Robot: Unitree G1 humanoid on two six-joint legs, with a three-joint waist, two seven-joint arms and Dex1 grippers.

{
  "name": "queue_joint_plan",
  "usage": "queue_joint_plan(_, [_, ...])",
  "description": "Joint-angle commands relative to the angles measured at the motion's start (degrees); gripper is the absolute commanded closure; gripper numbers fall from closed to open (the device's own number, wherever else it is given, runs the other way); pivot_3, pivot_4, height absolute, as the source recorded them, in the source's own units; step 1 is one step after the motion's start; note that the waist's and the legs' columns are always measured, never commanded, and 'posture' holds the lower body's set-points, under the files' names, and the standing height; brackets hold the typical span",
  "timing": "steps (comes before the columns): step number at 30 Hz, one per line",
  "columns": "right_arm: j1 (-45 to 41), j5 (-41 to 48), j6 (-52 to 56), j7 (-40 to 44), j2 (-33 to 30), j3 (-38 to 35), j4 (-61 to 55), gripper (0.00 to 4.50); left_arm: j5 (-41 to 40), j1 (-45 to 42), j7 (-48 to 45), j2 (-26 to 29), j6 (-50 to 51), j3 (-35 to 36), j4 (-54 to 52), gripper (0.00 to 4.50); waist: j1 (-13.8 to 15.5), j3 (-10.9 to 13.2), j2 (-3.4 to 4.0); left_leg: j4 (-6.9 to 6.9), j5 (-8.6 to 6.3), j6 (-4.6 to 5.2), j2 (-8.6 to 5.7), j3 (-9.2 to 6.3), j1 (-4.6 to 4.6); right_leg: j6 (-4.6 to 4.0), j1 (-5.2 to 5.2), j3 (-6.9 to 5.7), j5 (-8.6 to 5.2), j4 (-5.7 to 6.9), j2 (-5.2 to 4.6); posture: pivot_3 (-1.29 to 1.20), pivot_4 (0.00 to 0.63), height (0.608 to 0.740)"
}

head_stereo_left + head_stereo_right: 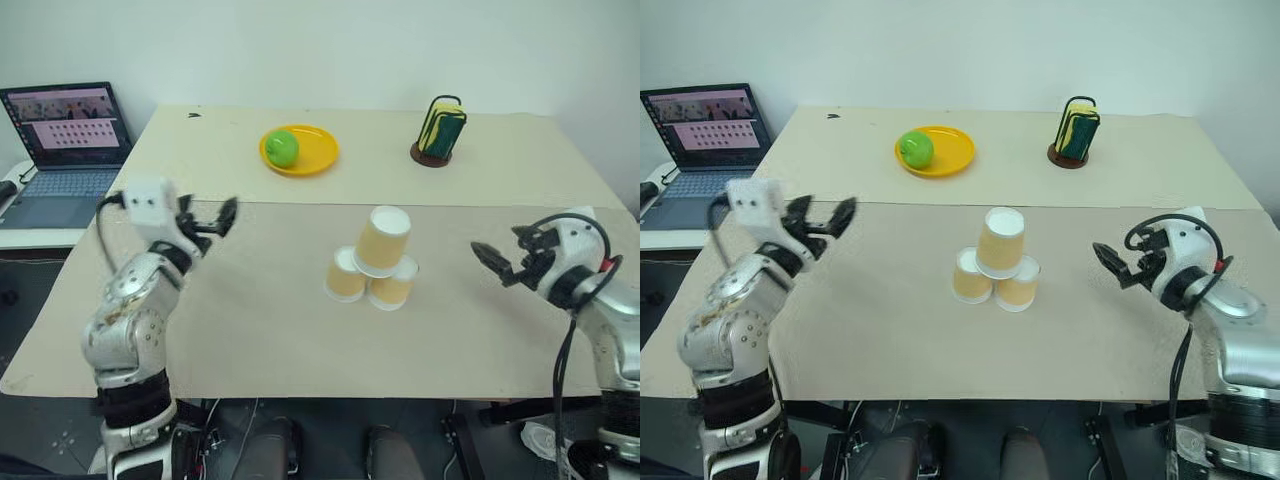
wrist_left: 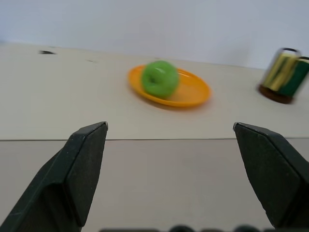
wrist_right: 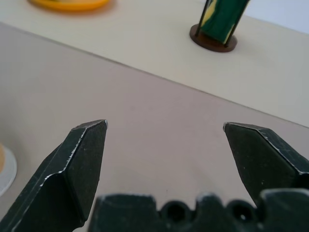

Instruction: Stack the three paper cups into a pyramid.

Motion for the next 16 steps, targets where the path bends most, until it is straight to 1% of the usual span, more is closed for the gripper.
queue_joint_plan(1, [0.4,-1.3,-2.3,-4.5,2.5,-2.0,0.2,0.00,5.6,5.4,5.4,-1.0,-8.9,1.1,0.8,0.05,0.1,0.0,0.00,-0.05,0.00,-0.01,0.00,0.00,-0.02,-0.01,-0.06,-0.01,0.00,-0.01,0.00,0.00,0.150,0.726])
queue_joint_plan(3, [1.4,-2.2,-4.7,-7.5,4.7,-3.5,1.4,0.00,8.0,8.6,6.0,-1.1,-14.7,0.7,3.0,0.05,0.2,0.0,0.01,-0.07,-0.01,-0.05,0.00,0.00,-0.03,-0.02,-0.08,-0.02,-0.01,0.01,-0.01,0.00,0.150,0.726])
queue_joint_plan(5, [1.8,-1.7,-6.0,-8.9,6.0,-5.3,2.6,0.00,8.7,9.9,6.5,-1.2,-18.2,0.7,4.9,0.05,0.5,0.0,0.01,-0.11,-0.07,-0.15,0.00,0.00,-0.01,-0.03,-0.08,-0.02,-0.01,-0.01,-0.03,0.00,0.150,0.726])
queue_joint_plan(6, [2.2,-0.9,-7.3,-9.3,6.7,-6.7,3.7,0.00,8.7,10.1,6.9,-1.5,-21.2,1.6,7.0,0.05,0.6,0.0,0.01,-0.11,-0.25,-0.29,-0.02,-0.01,-0.03,-0.03,-0.11,-0.04,-0.01,-0.01,-0.05,0.00,0.150,0.726])
queue_joint_plan(7, [2.3,0.6,-7.9,-9.2,7.5,-8.2,4.5,0.00,8.4,10.2,7.2,-1.6,-23.1,2.4,9.0,0.05,0.7,0.0,0.01,-0.11,-0.39,-0.11,-0.02,-0.01,-0.01,-0.04,-0.20,-0.05,0.00,-0.02,-0.06,0.00,0.150,0.726])
queue_joint_plan(9, [2.9,1.0,-10.7,-9.0,8.0,-9.6,5.6,0.00,7.5,9.7,8.0,-2.0,-27.4,4.1,12.2,0.05,0.5,0.0,0.03,-0.11,-0.41,-0.11,-0.02,0.00,0.03,-0.08,-0.30,-0.04,0.02,-0.03,-0.09,0.00,0.150,0.726])
queue_joint_plan(12, [3.3,1.0,-13.2,-8.8,8.6,-10.4,6.5,0.00,7.0,8.5,8.2,-1.2,-30.5,4.7,16.1,0.05,0.1,0.0,0.03,-0.11,-0.42,-0.11,0.01,0.00,0.05,-0.08,-0.30,-0.04,0.03,0.00,-0.08,0.00,0.150,0.726])
queue_joint_plan(16, [4.0,-0.2,-14.8,-9.0,9.4,-9.3,7.5,0.00,6.4,7.0,8.4,-0.6,-32.6,4.7,19.0,0.05,-0.1,0.0,0.02,-0.12,-0.40,-0.09,0.02,0.03,0.06,-0.08,-0.15,-0.05,0.03,0.06,-0.06,0.00,0.150,0.726])
